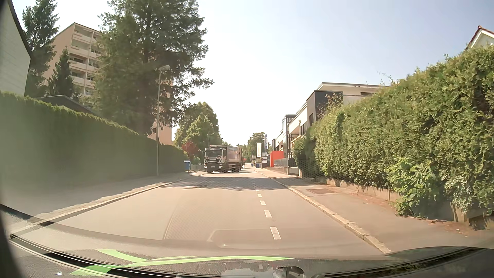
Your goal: Follow the waypoints while adhering to traffic rules and regulations
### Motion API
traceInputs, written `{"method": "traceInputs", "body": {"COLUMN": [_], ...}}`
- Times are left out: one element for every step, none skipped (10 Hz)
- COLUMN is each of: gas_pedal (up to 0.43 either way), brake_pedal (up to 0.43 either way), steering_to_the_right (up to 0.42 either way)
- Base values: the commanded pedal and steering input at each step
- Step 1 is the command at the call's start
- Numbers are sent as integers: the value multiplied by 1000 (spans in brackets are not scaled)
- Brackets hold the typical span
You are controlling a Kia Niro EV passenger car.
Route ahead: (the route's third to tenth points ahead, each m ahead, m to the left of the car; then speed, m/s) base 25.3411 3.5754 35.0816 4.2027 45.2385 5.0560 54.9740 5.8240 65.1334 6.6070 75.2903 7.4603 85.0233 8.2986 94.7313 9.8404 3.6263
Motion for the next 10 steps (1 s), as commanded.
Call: {"method": "traceInputs", "body": {"gas_pedal": [209,209,209,209,209,209,209,209,209,209], "brake_pedal": [0,0,0,0,0,0,0,0,0,0], "steering_to_the_right": [-44,-44,-43,-43,-41,-38,-35,-33,-31,-29]}}
